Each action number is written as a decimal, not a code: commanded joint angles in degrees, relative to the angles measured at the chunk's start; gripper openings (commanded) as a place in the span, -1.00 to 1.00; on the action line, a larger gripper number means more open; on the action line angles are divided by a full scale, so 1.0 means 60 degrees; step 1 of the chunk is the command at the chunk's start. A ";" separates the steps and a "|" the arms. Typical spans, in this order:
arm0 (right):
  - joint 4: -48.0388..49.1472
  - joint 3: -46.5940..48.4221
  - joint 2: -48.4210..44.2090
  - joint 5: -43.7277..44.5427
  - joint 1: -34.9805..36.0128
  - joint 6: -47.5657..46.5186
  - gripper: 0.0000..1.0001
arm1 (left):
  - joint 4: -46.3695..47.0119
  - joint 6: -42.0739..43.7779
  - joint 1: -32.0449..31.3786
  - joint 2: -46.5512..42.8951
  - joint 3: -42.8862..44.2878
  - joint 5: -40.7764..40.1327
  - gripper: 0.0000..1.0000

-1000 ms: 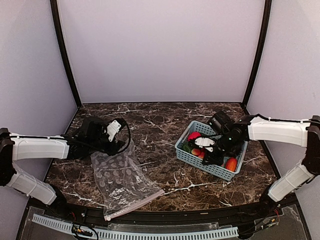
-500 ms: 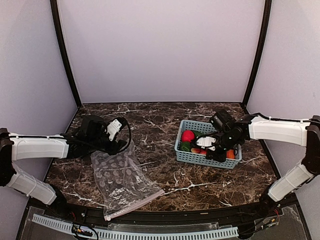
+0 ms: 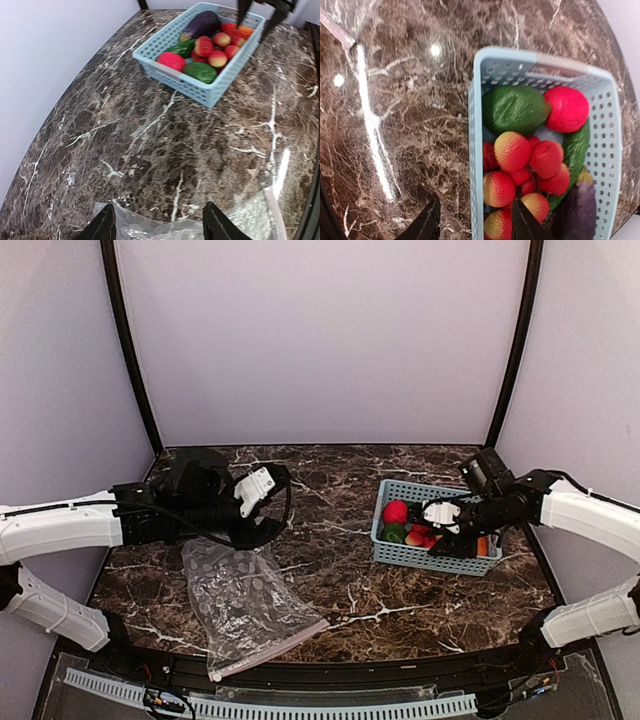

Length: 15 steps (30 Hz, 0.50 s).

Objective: Place the food in the zip-top bag and seal the zipper
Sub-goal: Adjust the bin at the center of the board.

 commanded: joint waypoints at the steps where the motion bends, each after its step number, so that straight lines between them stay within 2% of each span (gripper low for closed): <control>1: 0.0475 0.0379 -0.1083 -0.1168 -0.0002 0.1012 -0.04 | -0.2753 -0.0447 -0.2060 0.0243 0.0720 -0.1943 0.17; 4: 0.1204 -0.0098 -0.1542 -0.1218 -0.0252 0.1426 -0.02 | -0.3617 -0.1036 -0.3518 0.1009 0.1072 -0.3296 0.16; 7: 0.1861 -0.0604 -0.1718 -0.1113 -0.0553 0.1779 -0.01 | -0.4694 -0.2210 -0.4962 0.1818 0.1701 -0.4631 0.14; 11: 0.2958 -0.1109 -0.1866 -0.0665 -0.1014 0.2662 -0.01 | -0.6259 -0.4179 -0.6111 0.3124 0.2721 -0.6003 -0.01; 15: 0.3565 -0.1471 -0.1969 -0.0481 -0.1492 0.2989 -0.03 | -0.7841 -0.5857 -0.7067 0.4526 0.3725 -0.6678 -0.19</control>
